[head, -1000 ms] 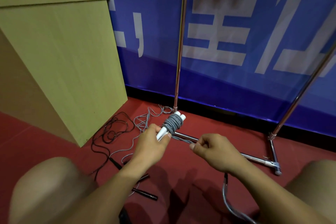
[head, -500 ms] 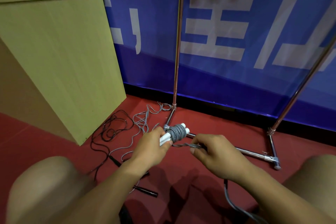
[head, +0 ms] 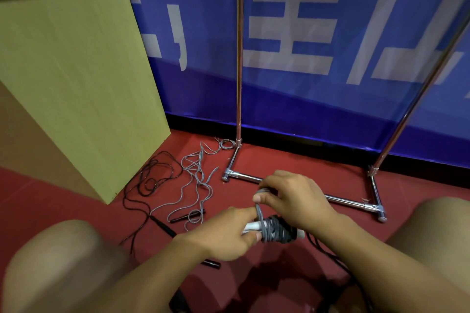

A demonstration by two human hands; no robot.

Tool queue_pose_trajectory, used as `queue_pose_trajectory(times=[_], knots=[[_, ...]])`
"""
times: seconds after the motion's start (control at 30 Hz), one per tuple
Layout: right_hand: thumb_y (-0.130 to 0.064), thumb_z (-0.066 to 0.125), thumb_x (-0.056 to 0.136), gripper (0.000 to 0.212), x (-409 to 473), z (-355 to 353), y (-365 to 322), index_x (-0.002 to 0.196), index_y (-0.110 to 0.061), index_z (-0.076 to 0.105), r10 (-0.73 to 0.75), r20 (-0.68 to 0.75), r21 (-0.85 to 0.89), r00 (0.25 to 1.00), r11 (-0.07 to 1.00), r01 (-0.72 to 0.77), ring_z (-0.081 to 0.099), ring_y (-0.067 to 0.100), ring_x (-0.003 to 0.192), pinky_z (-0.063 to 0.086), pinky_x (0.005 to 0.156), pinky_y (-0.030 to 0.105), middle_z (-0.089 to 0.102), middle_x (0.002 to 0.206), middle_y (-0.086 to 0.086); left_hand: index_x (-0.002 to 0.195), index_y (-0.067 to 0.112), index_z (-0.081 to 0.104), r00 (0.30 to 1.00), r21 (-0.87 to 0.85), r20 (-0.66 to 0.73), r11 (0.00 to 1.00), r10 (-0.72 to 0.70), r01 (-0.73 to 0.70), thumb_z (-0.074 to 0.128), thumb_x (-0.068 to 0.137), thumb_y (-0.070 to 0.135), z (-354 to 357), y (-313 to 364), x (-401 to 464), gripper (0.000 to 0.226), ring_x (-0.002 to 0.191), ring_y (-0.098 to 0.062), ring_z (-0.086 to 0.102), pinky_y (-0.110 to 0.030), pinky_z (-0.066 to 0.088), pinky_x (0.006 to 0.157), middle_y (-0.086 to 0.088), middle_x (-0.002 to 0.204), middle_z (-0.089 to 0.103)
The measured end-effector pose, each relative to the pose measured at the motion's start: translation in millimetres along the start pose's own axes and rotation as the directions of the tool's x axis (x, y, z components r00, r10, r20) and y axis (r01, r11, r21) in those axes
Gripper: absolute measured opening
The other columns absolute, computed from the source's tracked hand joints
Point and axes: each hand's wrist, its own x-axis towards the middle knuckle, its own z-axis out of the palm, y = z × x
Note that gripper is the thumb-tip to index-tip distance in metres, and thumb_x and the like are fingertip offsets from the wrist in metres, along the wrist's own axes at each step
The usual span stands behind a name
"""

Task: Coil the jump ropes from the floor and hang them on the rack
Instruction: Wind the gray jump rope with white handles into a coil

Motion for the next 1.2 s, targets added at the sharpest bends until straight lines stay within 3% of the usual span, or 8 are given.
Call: queue_pose_trajectory(times=[0.27, 0.4, 0.63, 0.73, 0.8, 0.87, 1.0, 1.2], knots=[[-0.086, 0.064, 0.052, 0.066, 16.2, -11.1, 30.1, 0.074, -0.023, 0.064, 0.307, 0.028, 0.023, 0.951, 0.951, -0.307, 0.061, 0.018, 0.073, 0.049, 0.063, 0.033, 0.064, 0.071, -0.005, 0.091, 0.03, 0.053, 0.999, -0.102, -0.049, 0.995, 0.002, -0.007, 0.062, 0.087, 0.033, -16.2, 0.3, -6.3, 0.01, 0.071, -0.019, 0.059, -0.039, 0.049, 0.069, 0.0, 0.079, 0.066], [-0.051, 0.088, 0.058, 0.043, 21.8, -14.5, 33.3, 0.071, -0.02, 0.062, 0.305, 0.058, 0.374, 0.951, 0.876, -0.304, 0.048, 0.002, 0.052, 0.043, 0.055, 0.021, 0.058, 0.057, -0.009, 0.089, 0.022, 0.059, 1.0, -0.397, 0.009, 0.918, 0.029, -0.023, 0.065, 0.09, 0.022, -28.3, 5.0, -9.6, 0.006, 0.072, -0.01, 0.062, -0.029, 0.045, 0.069, 0.002, 0.08, 0.074], [-0.017, 0.082, 0.077, 0.023, 23.3, -14.8, 33.1, 0.08, -0.004, 0.064, 0.193, 0.069, 0.696, 0.979, 0.694, -0.186, 0.054, 0.008, 0.061, 0.045, 0.06, 0.024, 0.064, 0.068, -0.001, 0.093, 0.017, 0.061, 0.996, -0.784, -0.041, 0.616, 0.084, -0.084, 0.062, 0.09, 0.013, -36.9, 11.4, -12.2, 0.005, 0.056, -0.013, 0.045, -0.019, 0.034, 0.051, -0.01, 0.078, 0.068], [-0.01, 0.078, 0.066, 0.018, 19.1, -9.8, 31.4, 0.077, -0.007, 0.065, 0.164, 0.058, 0.667, 0.985, 0.727, -0.16, 0.059, 0.01, 0.062, 0.048, 0.057, 0.029, 0.068, 0.069, 0.002, 0.1, 0.018, 0.066, 0.993, -0.833, -0.098, 0.542, 0.062, -0.116, 0.062, 0.09, 0.013, -36.9, 9.9, -10.8, 0.012, 0.06, -0.023, 0.04, -0.018, 0.036, 0.051, -0.013, 0.082, 0.068], [-0.022, 0.059, 0.059, 0.008, 16.4, -0.7, 28.7, 0.066, -0.019, 0.061, 0.137, 0.037, 0.572, 0.99, 0.809, -0.133, 0.058, 0.01, 0.058, 0.049, 0.056, 0.036, 0.065, 0.061, -0.001, 0.106, 0.012, 0.064, 0.991, -0.842, -0.135, 0.525, 0.026, -0.128, 0.06, 0.087, 0.014, -38.6, 9.0, -9.5, 0.02, 0.055, -0.019, 0.039, -0.017, 0.036, 0.051, -0.013, 0.081, 0.068], [-0.029, 0.058, 0.066, 0.009, 13.1, 6.5, 19.8, 0.061, -0.022, 0.058, 0.136, 0.081, 0.517, 0.987, 0.841, -0.158, 0.06, 0.013, 0.052, 0.052, 0.055, 0.04, 0.061, 0.057, 0.0, 0.105, 0.009, 0.063, 0.985, -0.847, -0.173, 0.514, -0.019, -0.139, 0.058, 0.084, 0.015, -40.5, 10.4, -8.6, 0.023, 0.049, -0.012, 0.04, -0.018, 0.035, 0.051, -0.011, 0.077, 0.068], [-0.031, 0.062, 0.095, 0.026, 7.4, 14.1, 0.7, 0.08, -0.009, 0.06, 0.123, 0.192, 0.527, 0.974, 0.824, -0.208, 0.065, 0.016, 0.05, 0.048, 0.051, 0.026, 0.068, 0.068, 0.004, 0.102, 0.007, 0.064, 0.952, -0.837, -0.268, 0.525, -0.148, -0.154, 0.059, 0.083, 0.02, -42.0, 9.2, -6.3, 0.024, 0.048, -0.009, 0.043, -0.018, 0.035, 0.051, -0.008, 0.075, 0.067], [-0.028, 0.065, 0.093, 0.017, -0.8, 10.9, -10.3, 0.088, -0.014, 0.057, 0.076, 0.259, 0.644, 0.963, 0.73, -0.23, 0.06, 0.018, 0.05, 0.045, 0.046, 0.026, 0.06, 0.066, 0.004, 0.09, 0.01, 0.058, 0.893, -0.801, -0.318, 0.594, -0.318, -0.073, 0.061, 0.081, 0.029, -41.6, 3.6, -2.4, 0.021, 0.05, -0.012, 0.043, -0.022, 0.037, 0.054, -0.001, 0.075, 0.068]])
